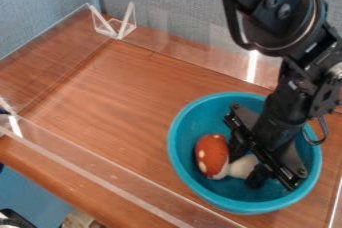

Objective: Remove the mushroom from inside the blue bowl and put it on the table

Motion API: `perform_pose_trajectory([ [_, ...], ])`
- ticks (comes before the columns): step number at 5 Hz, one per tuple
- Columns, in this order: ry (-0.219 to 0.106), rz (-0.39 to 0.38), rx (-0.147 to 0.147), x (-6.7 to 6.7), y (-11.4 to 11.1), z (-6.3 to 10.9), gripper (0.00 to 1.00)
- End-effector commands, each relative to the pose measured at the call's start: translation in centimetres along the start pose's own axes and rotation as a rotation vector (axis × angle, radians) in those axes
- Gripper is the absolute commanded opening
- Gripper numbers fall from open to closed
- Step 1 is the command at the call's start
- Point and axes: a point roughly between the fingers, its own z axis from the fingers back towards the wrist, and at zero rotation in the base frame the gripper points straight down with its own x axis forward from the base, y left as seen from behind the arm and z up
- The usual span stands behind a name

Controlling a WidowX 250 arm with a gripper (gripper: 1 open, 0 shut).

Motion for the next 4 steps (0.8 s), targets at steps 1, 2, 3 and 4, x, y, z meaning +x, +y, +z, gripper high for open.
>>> perform_pose_trajectory([
  [1, -0.03, 0.006, -0.006, 0.31, 0.17, 1.07, 0.0],
  [2, -0.03, 0.006, -0.006, 0.23, 0.32, 1.35, 0.0],
  [3, -0.03, 0.006, -0.006, 0.15, 0.48, 1.67, 0.0],
  [4, -0.031, 0.006, -0.007, 0.06, 0.65, 2.02, 0.0],
])
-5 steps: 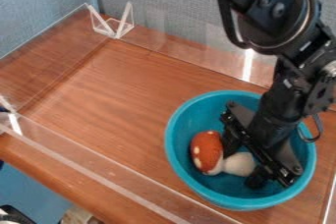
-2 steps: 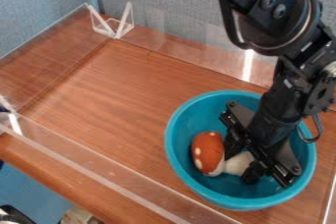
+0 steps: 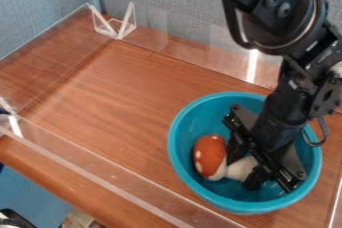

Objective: Remove the mushroom from inside the blue bowl and put it on the table

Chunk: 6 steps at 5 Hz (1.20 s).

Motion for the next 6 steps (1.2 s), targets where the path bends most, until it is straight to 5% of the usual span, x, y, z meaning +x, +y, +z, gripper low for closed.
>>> perform_pose_trajectory([
  [1, -0.062, 0.023, -0.008, 0.5, 0.7, 2.1, 0.0],
  [6, -0.076, 0.035, -0.004, -0.2, 1.7, 4.4, 0.0],
])
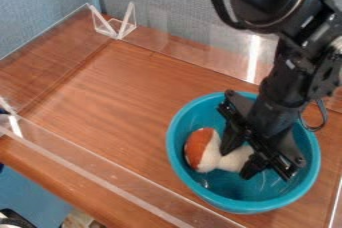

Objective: Remove the mushroom from inside the blue bowl and put it on the table

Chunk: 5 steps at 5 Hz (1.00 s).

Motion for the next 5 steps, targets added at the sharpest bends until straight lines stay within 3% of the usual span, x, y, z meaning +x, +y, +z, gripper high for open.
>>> perform_pose_trajectory([
  [1, -0.09, 0.035, -0.003, 0.6, 1.1, 3.1, 0.0],
  [2, -0.115, 0.048, 0.007, 0.3, 1.6, 4.8, 0.0],
  [3, -0.172, 0.076, 0.038, -0.2, 2.8, 8.0, 0.0],
  [4, -0.225, 0.163, 0.086, -0.9, 7.0, 11.8, 0.0],
  [5, -0.232, 0.257, 0.087, -2.7, 11.4, 11.8, 0.0],
])
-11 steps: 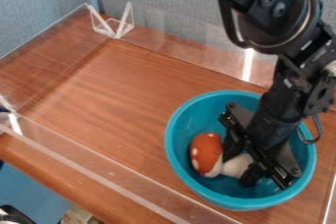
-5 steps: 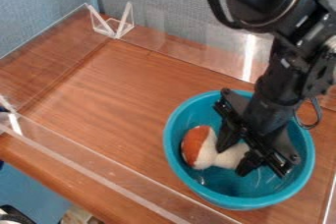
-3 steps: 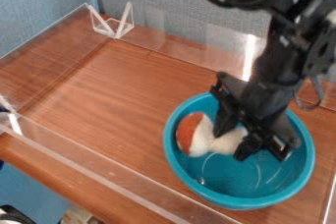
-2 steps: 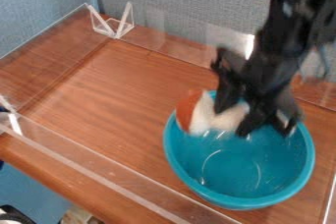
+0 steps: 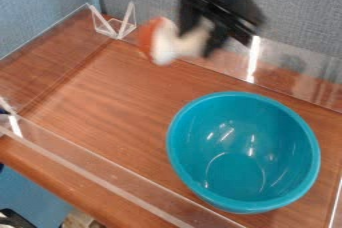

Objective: Remove the mushroom from inside the blue bowl and put it on the table

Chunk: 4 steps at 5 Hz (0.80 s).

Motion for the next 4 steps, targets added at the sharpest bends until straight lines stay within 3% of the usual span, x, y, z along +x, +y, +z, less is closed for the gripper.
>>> perform_pose_trajectory([
  [1, -0.02, -0.004, -0.037, -0.6, -0.4, -1.2, 0.0],
  [3, 0.029, -0.01, -0.067, -1.1, -1.1, -4.8, 0.0],
  [4, 0.073, 0.005, -0.07, -2.0, 0.1, -6.9, 0.0],
])
